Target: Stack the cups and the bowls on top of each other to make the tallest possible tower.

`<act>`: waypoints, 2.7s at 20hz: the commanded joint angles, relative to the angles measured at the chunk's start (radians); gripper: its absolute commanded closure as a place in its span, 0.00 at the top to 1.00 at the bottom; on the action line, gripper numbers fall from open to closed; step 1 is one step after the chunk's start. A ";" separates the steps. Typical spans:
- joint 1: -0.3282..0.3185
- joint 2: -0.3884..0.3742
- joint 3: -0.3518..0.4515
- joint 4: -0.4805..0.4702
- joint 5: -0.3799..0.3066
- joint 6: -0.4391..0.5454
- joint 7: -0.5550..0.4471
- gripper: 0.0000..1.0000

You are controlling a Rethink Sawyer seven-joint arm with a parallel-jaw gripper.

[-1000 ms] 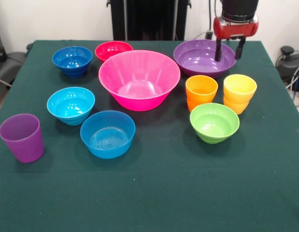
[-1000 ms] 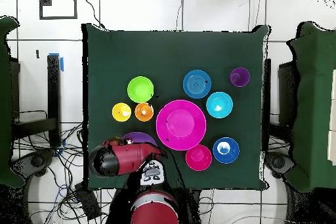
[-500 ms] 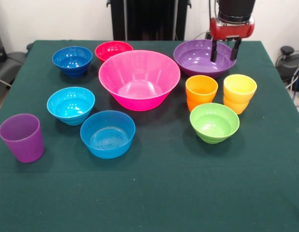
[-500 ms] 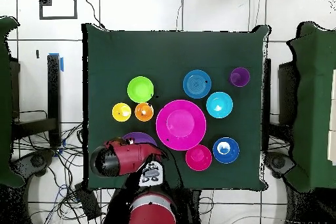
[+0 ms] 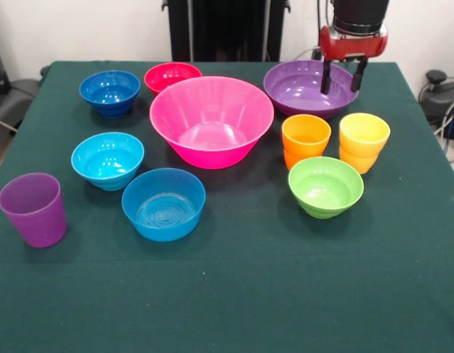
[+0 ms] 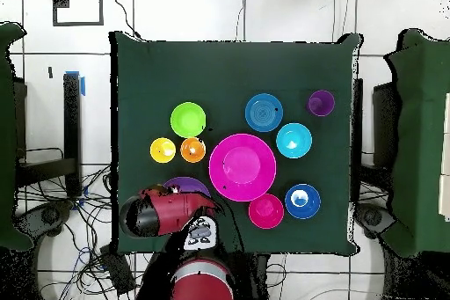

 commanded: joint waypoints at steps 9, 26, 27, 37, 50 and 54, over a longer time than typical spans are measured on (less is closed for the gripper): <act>0.015 -0.042 0.060 -0.046 0.030 0.064 0.146 1.00; 0.055 -0.027 0.049 -0.053 0.062 0.050 0.162 1.00; 0.052 -0.023 0.051 -0.055 0.063 0.049 0.159 1.00; 0.049 0.028 0.042 -0.082 0.056 0.065 0.140 1.00; 0.053 -0.021 0.051 0.010 0.043 0.042 0.160 1.00; 0.063 -0.034 0.044 0.051 0.038 0.007 0.180 1.00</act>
